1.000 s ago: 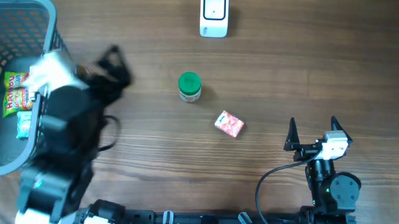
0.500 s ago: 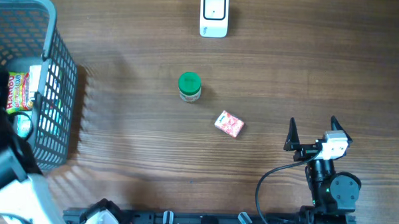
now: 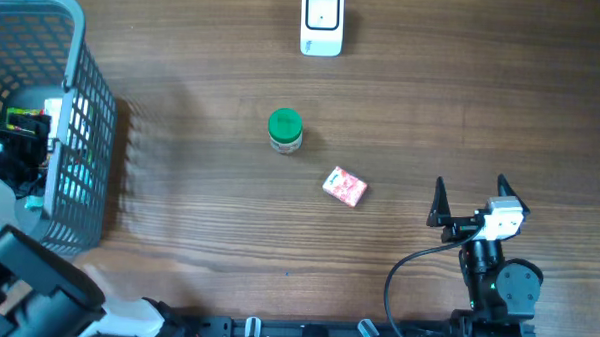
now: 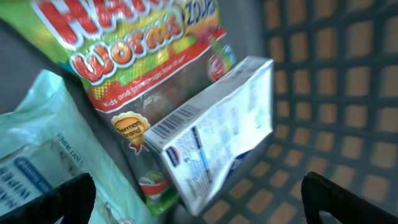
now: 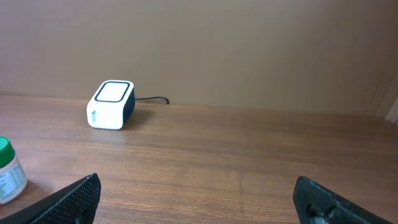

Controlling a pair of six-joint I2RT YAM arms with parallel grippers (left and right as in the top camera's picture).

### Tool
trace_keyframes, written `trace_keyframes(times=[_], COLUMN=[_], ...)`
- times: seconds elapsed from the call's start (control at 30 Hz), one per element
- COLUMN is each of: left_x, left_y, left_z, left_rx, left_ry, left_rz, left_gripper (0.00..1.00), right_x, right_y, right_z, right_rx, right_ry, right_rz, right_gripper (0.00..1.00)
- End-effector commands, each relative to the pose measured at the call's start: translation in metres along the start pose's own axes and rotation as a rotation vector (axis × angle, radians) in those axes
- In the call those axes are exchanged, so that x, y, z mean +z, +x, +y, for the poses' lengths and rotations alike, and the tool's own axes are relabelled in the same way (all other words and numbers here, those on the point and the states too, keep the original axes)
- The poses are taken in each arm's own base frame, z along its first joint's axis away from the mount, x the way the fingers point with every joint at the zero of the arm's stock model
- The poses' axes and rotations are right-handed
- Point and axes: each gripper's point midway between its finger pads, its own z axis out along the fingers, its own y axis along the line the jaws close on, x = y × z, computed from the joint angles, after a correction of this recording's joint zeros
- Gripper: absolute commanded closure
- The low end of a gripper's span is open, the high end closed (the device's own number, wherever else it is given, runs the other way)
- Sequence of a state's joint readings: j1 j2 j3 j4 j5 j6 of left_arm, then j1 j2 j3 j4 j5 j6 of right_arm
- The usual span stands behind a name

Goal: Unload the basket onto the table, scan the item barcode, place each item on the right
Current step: 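Reach into the basket with the left gripper and grasp the gummy-candy bag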

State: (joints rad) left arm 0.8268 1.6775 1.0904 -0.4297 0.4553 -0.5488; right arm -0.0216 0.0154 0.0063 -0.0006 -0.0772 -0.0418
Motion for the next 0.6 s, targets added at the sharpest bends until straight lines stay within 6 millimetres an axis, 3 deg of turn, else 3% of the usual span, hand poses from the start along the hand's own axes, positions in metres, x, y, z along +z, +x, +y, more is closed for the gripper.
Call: trace_keyframes(times=[0.0, 0.23, 0.3, 0.5, 0.57], left_x=[0.012, 0.04, 0.047, 0.043, 0.04], left_y=[0.002, 0.001, 0.008, 0.017, 0.019], left_z=[0.0, 0.014, 0.014, -0.022, -0.031], left_rx=[0.083, 0.083, 0.074, 0.112, 0.117], left_ry=[0.031, 0.025, 0.049, 0.233, 0.283], left_rz=[0.038, 0.057, 0.095, 0.151, 0.167], left_gripper=[0.0, 0.01, 0.18, 0.63, 0.71], right_x=[0.0, 0.0, 0.0, 0.0, 0.0], right_y=[-0.002, -0.002, -0.002, -0.002, -0.002], right_z=[-0.003, -0.003, -0.003, -0.003, -0.003], right_rx=[0.015, 0.015, 0.016, 0.016, 0.016], right_ry=[0.014, 0.014, 0.014, 0.014, 0.014], right_rz=[-0.009, -0.008, -0.009, -0.009, -0.009], right_gripper=[0.0, 0.01, 0.0, 0.0, 0.0])
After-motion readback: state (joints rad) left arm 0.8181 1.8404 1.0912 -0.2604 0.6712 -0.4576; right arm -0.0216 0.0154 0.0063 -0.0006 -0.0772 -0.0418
